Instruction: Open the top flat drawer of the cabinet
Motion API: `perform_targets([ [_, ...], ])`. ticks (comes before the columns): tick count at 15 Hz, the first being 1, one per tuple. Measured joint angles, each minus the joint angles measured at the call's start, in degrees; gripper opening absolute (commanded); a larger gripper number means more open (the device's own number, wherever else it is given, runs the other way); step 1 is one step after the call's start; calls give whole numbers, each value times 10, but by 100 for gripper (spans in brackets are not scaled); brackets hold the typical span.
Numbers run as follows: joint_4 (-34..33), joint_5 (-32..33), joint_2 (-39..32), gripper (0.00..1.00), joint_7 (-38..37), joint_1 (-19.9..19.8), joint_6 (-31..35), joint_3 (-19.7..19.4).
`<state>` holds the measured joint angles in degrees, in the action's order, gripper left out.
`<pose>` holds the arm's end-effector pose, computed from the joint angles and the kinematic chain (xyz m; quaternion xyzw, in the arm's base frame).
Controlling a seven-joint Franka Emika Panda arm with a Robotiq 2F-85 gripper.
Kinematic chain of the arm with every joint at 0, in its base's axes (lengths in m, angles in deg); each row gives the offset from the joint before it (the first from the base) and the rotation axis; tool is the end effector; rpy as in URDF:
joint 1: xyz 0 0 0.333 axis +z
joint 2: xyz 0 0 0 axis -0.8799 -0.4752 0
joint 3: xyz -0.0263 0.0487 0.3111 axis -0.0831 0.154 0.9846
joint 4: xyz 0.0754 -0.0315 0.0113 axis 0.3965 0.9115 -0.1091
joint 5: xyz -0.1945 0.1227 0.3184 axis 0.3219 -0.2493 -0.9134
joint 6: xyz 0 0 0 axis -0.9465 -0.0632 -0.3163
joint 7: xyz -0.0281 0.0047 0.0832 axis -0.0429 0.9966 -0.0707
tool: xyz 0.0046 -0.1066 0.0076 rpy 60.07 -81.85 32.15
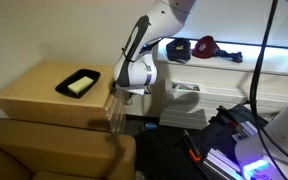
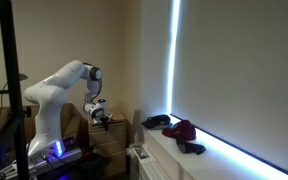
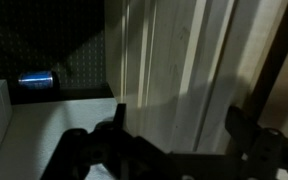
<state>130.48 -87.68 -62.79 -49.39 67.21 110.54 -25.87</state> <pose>0.5612 0.1480 0.0364 -0.9386 0.2861 -0.1328 0.1401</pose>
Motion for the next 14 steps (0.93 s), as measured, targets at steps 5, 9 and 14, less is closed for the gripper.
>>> perform_targets([
  [5,-8,20,-21,100,3,-83,12,75],
  [9,-8,72,-46,100,32,-166,26,137],
  [14,-9,72,-47,100,31,-161,25,135],
])
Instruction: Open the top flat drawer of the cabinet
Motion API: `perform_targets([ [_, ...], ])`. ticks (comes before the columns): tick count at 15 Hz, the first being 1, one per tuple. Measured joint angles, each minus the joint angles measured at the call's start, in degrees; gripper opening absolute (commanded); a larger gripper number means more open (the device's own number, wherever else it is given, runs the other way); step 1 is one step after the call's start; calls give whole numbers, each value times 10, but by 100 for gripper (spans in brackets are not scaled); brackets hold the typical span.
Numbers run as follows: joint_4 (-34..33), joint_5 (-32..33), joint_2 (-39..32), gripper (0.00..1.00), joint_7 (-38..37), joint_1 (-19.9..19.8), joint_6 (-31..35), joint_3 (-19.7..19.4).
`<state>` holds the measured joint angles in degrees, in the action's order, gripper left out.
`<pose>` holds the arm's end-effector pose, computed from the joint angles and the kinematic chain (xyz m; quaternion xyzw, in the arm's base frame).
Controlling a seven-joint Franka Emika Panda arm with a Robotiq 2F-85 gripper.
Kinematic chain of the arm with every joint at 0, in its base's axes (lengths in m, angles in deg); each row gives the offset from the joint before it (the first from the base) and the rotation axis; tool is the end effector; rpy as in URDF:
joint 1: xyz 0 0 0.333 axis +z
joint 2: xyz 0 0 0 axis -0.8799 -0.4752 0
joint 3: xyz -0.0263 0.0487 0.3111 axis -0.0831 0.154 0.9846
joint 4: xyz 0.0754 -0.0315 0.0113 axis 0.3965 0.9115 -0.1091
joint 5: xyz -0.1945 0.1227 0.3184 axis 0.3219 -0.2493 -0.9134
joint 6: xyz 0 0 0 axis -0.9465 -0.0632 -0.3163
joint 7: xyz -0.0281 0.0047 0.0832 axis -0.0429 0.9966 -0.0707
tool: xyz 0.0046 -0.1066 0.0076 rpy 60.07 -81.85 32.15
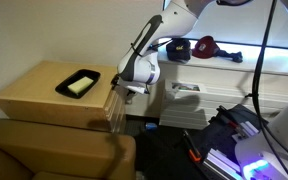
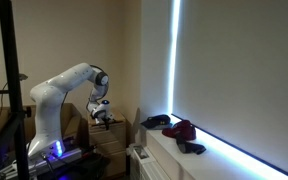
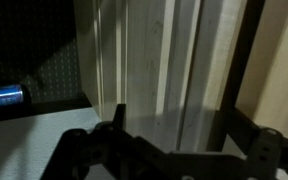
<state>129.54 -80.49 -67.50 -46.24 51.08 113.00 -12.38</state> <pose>0.5720 0.1339 0.0360 -0.9233 0.2913 -0.1263 0.2161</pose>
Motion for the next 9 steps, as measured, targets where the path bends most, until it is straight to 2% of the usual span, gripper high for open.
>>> perform_targets([
  [5,-37,4,-28,100,2,-4,-24,-2],
  [9,-54,28,-51,100,27,-34,-33,18],
])
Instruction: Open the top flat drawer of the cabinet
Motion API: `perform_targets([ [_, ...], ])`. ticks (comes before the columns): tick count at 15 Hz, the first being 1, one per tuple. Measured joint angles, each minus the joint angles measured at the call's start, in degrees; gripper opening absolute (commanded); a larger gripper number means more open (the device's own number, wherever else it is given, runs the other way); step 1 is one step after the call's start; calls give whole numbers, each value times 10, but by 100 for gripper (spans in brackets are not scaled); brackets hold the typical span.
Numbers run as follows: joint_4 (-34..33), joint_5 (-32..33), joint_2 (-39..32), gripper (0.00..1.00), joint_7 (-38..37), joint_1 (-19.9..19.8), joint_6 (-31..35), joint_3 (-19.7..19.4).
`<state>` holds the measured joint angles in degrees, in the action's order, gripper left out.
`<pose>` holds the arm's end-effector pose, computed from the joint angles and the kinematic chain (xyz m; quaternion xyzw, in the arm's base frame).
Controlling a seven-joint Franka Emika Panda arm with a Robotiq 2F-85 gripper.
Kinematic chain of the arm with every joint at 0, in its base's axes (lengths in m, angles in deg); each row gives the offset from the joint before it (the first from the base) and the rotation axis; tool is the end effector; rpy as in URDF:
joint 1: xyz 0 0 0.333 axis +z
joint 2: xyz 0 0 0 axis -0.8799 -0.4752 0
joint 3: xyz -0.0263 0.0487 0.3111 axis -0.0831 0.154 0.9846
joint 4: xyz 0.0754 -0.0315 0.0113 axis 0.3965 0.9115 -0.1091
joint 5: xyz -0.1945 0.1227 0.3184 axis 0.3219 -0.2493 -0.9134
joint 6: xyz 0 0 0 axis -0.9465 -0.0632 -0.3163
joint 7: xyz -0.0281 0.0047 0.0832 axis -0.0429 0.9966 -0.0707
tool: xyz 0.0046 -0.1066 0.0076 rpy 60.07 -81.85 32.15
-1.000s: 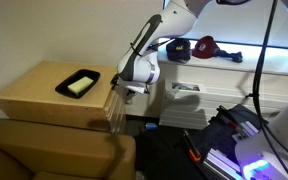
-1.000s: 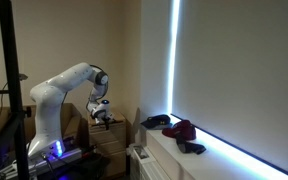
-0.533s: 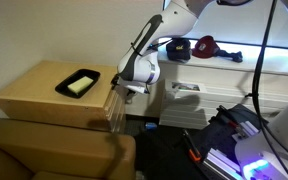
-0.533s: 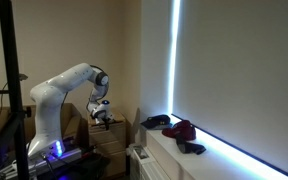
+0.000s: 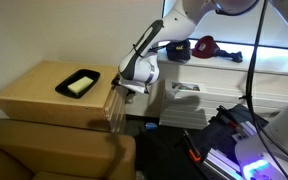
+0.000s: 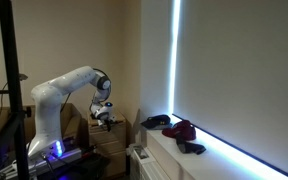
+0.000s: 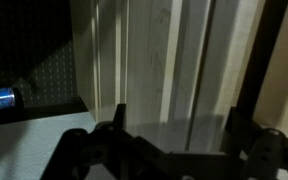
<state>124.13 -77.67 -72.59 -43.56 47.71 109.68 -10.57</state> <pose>0.5904 0.1224 0.0149 -0.9243 0.2808 -0.1135 0.2320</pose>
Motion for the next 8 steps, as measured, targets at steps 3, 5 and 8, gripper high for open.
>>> perform_targets([
  [3,-4,38,-19,100,37,-33,-1,22],
  [5,-3,43,-6,100,49,-23,-14,7],
  [8,27,27,42,100,48,14,-32,-41],
])
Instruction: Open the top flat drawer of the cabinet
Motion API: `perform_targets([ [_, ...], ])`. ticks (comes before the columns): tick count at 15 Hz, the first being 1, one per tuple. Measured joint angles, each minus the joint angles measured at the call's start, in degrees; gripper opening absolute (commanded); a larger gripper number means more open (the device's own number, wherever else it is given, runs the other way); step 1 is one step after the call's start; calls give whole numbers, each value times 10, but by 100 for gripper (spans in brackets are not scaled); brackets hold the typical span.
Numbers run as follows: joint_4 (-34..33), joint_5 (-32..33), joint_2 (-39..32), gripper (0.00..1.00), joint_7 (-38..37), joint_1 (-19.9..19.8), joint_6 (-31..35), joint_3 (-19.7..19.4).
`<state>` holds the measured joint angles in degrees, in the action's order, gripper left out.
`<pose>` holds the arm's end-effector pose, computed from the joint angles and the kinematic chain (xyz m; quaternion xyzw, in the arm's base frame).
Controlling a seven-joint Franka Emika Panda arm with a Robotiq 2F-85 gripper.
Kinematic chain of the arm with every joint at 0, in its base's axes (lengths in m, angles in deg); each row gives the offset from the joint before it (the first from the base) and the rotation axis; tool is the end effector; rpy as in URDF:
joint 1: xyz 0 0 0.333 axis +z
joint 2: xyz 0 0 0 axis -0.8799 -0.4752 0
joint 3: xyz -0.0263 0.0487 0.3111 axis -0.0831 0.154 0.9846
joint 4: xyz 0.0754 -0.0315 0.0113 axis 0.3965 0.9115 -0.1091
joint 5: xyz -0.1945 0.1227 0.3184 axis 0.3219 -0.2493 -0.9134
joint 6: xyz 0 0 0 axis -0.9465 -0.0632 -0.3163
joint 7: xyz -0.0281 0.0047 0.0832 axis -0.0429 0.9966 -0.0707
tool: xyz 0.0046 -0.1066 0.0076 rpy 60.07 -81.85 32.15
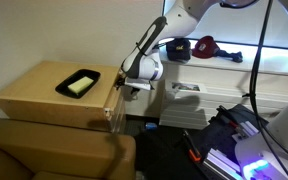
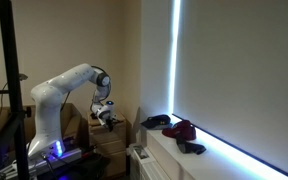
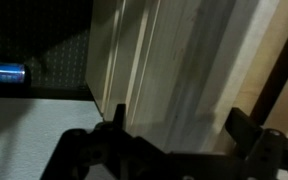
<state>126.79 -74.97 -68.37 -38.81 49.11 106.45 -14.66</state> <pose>0.5863 0.1042 0.0242 -0.9526 0.2054 -0.1154 0.1925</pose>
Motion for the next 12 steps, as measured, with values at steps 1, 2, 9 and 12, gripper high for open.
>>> perform_targets([
  [1,18,-8,20,100,-1,12,-2,-18],
  [2,40,-15,41,100,-1,23,-4,-37],
  [9,221,-41,172,100,-3,85,-5,-189],
  [12,271,-48,205,100,-7,138,-26,-283],
])
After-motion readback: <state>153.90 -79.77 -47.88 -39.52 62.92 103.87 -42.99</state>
